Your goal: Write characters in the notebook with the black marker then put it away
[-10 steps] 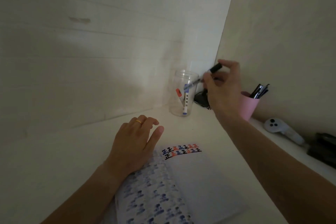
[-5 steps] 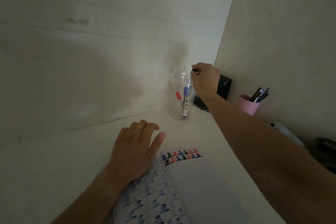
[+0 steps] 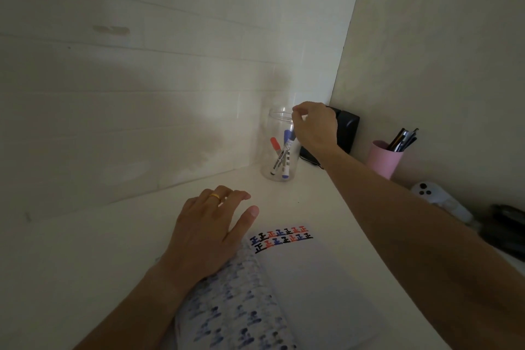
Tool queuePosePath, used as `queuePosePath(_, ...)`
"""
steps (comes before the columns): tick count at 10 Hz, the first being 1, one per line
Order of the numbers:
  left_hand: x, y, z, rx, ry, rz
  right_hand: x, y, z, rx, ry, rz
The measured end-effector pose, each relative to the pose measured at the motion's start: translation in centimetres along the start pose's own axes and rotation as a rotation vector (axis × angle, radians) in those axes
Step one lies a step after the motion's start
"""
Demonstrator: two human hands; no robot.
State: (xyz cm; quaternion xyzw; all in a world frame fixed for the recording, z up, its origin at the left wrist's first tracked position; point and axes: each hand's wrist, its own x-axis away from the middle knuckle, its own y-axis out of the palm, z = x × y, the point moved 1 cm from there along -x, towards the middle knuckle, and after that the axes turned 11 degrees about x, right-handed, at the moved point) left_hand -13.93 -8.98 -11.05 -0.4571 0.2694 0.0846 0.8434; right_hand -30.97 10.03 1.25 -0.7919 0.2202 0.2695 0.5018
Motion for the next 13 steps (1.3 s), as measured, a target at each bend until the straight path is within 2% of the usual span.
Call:
queuePosePath(1, 0.3, -0.2, 0.1, 0.013, 0.005, -0.032, 4.3, -2.6, 0.6, -0.051, -0.054, 0.003)
queuePosePath(2, 0.7, -0.5, 0.2, 0.051, 0.000, -0.094, 10.3, -4.0, 2.7, -0.034, -0.063, -0.143)
queuePosePath(4, 2.3, -0.7, 0.4, 0.083, -0.086, -0.299, 20.4, -6.3, 6.0, 0.162, 0.000, -0.526)
queuePosePath(5, 2.8, -0.5, 1.0, 0.047, -0.073, -0.386, 22.8, -6.2, 6.7, 0.219, -0.022, -0.593)
queuePosePath(8, 2.1, 0.2, 0.9, -0.080, -0.021, -0.448, 23.5, -4.6, 8.0, 0.282, -0.103, -0.515)
queuePosePath(11, 2.2, -0.1, 1.2, -0.063, -0.041, -0.461, 23.5, -5.1, 7.7, 0.264, -0.063, -0.546)
queuePosePath(13, 2.2, -0.4, 1.5, -0.055, -0.033, -0.456, 22.2, -6.0, 7.1, 0.092, 0.065, -0.545)
